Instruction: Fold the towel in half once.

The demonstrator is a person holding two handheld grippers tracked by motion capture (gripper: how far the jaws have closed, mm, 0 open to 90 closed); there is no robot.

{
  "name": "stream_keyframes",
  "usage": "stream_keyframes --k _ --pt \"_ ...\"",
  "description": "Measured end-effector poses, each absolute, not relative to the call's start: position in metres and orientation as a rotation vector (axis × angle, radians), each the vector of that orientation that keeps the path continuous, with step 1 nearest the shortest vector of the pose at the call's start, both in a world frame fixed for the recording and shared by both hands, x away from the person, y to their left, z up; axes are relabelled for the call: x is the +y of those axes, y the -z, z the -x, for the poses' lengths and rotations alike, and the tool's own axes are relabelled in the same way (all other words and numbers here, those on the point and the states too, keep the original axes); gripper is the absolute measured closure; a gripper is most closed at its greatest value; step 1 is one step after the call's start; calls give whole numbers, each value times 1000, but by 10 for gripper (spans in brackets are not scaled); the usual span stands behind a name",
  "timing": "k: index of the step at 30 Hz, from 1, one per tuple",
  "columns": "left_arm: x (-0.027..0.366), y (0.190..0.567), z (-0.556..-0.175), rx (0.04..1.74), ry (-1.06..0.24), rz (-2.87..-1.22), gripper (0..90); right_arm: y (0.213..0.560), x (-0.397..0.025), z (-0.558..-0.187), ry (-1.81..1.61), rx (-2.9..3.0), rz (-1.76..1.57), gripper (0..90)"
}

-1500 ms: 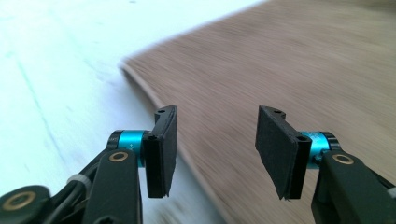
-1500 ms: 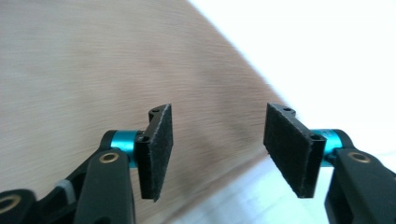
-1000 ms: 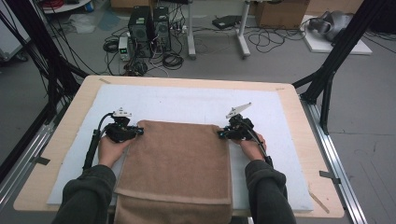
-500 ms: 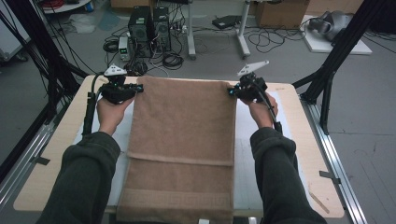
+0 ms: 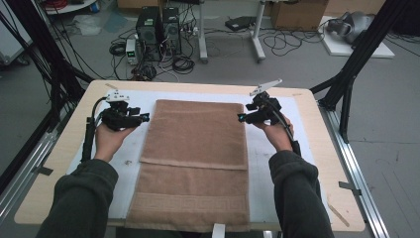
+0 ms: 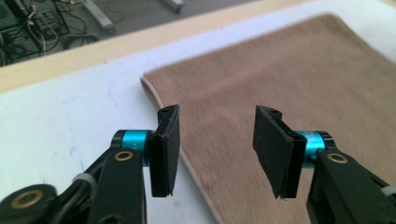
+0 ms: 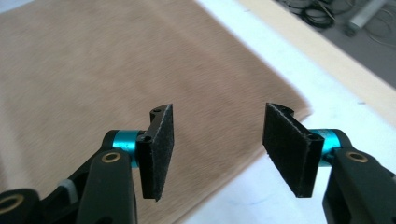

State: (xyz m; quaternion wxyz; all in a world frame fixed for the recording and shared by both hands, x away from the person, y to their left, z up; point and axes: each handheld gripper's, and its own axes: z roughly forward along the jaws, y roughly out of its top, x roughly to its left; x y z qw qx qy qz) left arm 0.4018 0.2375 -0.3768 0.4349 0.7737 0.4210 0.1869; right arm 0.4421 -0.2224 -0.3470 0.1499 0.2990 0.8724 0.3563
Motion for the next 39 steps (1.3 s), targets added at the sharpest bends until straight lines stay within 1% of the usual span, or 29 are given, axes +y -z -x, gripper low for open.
stream_keyframes --k 2,5,9,12,14,17,19,23,25,28,32,33,35,39 --pt "236 381 -392 1018 -466 -1961 430 353 -223 -431 -1051 2514 -857 412" --pt "235 389 -376 980 -436 -1957 423 358 -225 -415 -1100 2516 -835 421" --pt "235 400 -359 956 -432 -1982 426 370 -228 -395 -1131 2549 -834 422" --pt "235 411 -347 944 -426 -2001 426 379 -229 -381 -1128 2564 -800 442" --pt "235 419 -340 938 -420 -2016 427 385 -230 -374 -1159 2569 -793 473" --pt "237 429 -334 944 -357 -1994 481 395 -229 -364 -1173 2585 -770 485" --pt "237 435 -330 939 -338 -2018 521 402 -228 -359 -1187 2594 -754 497" --pt "235 446 -328 937 -325 -2047 558 421 -225 -352 -1167 2641 -746 530" --pt "234 446 -327 929 -347 -2050 576 428 -222 -353 -1117 2699 -758 555" --pt "235 446 -328 933 -364 -2061 660 432 -215 -352 -1034 2734 -728 624" --pt "230 446 -327 925 -408 -2082 695 433 -212 -353 -1034 2738 -714 735" --pt "228 446 -326 923 -413 -2086 722 433 -212 -354 -1043 2742 -712 769" --pt "226 445 -327 918 -413 -2098 813 433 -211 -354 -1038 2741 -697 807" --pt "224 440 -328 924 -421 -2111 852 430 -212 -355 -1039 2742 -700 849"
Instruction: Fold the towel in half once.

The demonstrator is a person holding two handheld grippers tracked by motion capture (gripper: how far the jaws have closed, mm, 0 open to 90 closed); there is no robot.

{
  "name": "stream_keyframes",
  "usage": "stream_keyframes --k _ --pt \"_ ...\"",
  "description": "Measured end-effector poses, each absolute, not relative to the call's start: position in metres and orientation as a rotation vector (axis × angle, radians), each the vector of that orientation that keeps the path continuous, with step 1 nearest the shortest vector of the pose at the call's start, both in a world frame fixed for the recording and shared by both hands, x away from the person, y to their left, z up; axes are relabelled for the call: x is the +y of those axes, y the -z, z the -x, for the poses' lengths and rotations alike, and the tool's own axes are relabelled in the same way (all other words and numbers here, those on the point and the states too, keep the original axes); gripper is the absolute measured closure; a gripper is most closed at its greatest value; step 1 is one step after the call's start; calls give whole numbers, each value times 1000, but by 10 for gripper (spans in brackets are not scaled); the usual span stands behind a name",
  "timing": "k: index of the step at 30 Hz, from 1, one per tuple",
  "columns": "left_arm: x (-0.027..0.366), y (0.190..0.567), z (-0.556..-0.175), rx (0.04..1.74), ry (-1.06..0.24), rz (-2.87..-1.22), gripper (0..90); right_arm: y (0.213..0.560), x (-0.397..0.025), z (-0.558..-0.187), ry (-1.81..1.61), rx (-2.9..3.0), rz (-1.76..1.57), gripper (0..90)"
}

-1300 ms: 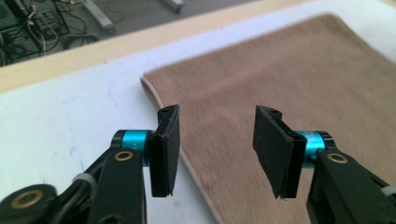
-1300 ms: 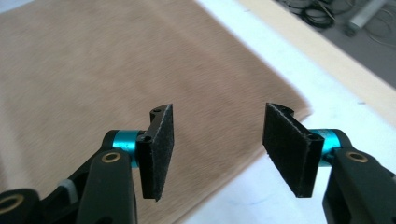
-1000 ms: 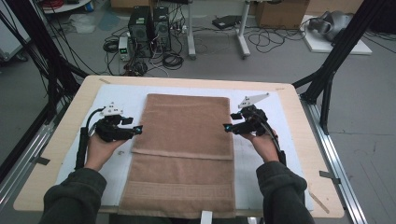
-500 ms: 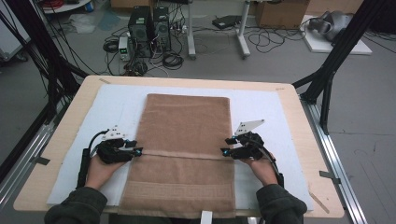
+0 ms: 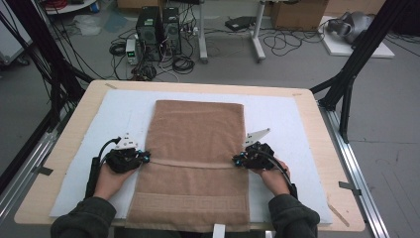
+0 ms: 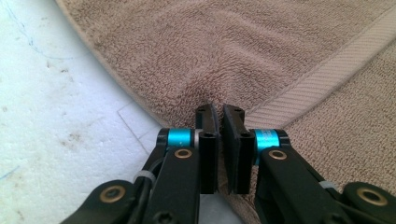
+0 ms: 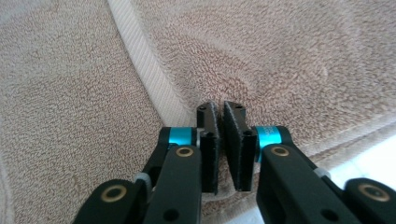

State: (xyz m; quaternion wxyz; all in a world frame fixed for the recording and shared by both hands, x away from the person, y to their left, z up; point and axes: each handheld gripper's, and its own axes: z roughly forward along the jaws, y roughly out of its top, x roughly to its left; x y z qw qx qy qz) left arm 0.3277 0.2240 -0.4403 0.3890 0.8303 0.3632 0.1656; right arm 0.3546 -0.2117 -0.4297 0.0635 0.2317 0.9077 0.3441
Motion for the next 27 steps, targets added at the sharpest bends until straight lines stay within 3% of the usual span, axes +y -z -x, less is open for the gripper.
stream_keyframes --k 17,27 --pt "234 410 -318 900 -419 -2010 853 397 -224 -352 -1180 2669 -684 857" --pt "236 416 -295 887 -387 -2007 853 397 -227 -335 -1210 2708 -633 857"
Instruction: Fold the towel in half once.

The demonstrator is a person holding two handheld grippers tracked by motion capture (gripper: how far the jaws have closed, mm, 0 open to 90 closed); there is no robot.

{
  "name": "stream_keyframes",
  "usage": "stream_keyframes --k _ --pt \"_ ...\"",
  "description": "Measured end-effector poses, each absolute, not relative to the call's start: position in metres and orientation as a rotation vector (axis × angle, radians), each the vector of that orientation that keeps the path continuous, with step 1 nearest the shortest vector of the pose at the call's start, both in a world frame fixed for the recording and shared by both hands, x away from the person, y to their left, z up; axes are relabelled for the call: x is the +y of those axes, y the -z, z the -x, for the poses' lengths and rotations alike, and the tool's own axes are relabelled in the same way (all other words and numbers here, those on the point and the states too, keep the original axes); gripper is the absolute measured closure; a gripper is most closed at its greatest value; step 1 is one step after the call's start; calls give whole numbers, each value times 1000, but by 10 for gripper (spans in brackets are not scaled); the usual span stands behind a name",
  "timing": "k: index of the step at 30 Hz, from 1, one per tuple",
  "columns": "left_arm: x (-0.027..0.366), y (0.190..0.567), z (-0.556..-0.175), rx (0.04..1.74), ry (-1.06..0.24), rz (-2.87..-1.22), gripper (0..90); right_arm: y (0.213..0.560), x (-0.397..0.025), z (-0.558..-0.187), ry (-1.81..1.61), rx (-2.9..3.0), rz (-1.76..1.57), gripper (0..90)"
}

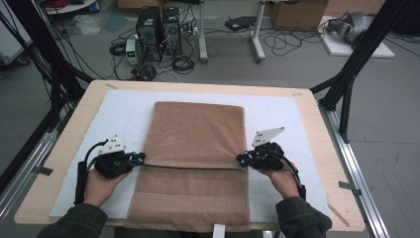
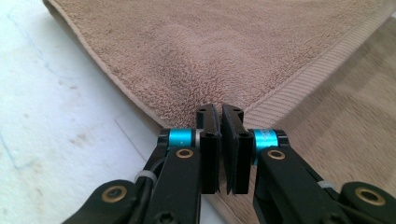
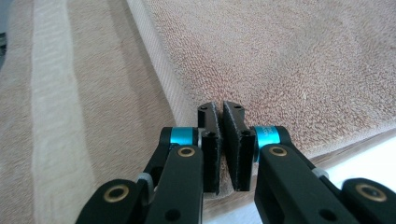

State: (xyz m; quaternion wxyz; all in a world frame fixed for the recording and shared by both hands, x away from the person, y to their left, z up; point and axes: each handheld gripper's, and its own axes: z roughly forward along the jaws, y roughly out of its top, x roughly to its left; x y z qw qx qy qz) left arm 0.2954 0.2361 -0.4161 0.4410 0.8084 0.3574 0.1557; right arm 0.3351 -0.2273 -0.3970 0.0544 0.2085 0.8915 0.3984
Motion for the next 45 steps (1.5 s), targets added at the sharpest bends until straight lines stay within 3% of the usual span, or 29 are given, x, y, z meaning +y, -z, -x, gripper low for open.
stream_keyframes --k 42,44,45 --pt "242 426 -204 800 -356 -2031 855 416 -234 -251 -1305 2777 -547 855" --pt "243 429 -202 790 -327 -2035 833 419 -234 -246 -1319 2778 -514 827" --pt "244 431 -202 795 -326 -2037 778 421 -234 -244 -1322 2775 -502 770"
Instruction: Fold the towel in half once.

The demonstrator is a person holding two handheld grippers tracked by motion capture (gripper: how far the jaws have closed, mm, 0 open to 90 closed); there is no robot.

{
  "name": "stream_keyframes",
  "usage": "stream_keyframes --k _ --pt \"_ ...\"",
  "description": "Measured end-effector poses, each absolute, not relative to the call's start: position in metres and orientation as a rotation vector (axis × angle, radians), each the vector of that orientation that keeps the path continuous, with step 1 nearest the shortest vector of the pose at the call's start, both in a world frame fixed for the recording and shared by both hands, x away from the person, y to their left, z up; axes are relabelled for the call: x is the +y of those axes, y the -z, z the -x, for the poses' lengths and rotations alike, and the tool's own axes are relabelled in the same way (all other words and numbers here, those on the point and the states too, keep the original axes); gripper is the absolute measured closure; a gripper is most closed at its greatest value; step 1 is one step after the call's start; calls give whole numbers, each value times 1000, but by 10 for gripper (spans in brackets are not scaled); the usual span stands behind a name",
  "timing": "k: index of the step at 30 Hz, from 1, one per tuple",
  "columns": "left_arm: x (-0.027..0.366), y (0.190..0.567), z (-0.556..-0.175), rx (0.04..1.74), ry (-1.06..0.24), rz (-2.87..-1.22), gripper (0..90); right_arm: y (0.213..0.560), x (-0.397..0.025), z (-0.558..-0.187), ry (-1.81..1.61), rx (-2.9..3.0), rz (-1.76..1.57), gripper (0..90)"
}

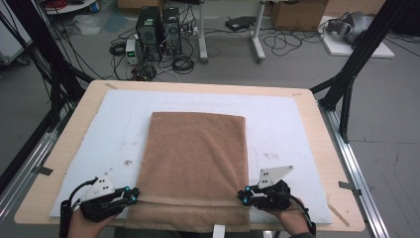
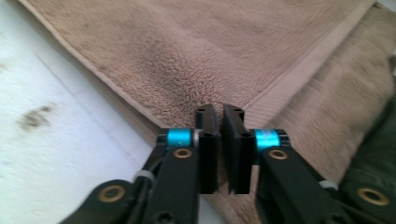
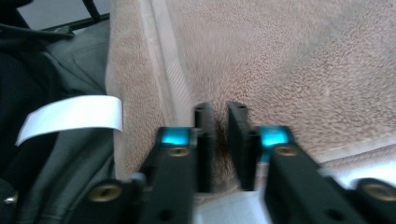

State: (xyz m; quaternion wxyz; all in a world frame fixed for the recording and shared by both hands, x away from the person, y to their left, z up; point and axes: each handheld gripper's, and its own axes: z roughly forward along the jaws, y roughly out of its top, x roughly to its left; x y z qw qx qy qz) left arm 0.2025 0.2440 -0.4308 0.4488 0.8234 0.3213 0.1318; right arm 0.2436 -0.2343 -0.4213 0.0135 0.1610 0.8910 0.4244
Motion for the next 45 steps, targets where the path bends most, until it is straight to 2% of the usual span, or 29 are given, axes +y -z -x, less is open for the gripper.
stream_keyframes --k 2,5,12,18,25,45 --pt "245 431 -204 815 -338 -2030 615 424 -236 -244 -1314 2761 -543 697" --pt "244 429 -208 782 -331 -2023 579 423 -237 -246 -1328 2719 -555 639" --pt "229 447 -224 759 -274 -2106 627 435 -222 -257 -1237 2761 -528 612" --pt "231 451 -223 765 -302 -2070 740 443 -221 -257 -1224 2757 -549 762" --pt "229 449 -223 764 -301 -2080 837 441 -218 -258 -1206 2772 -538 830" --pt "237 434 -215 756 -284 -2029 843 419 -219 -251 -1233 2747 -505 837"
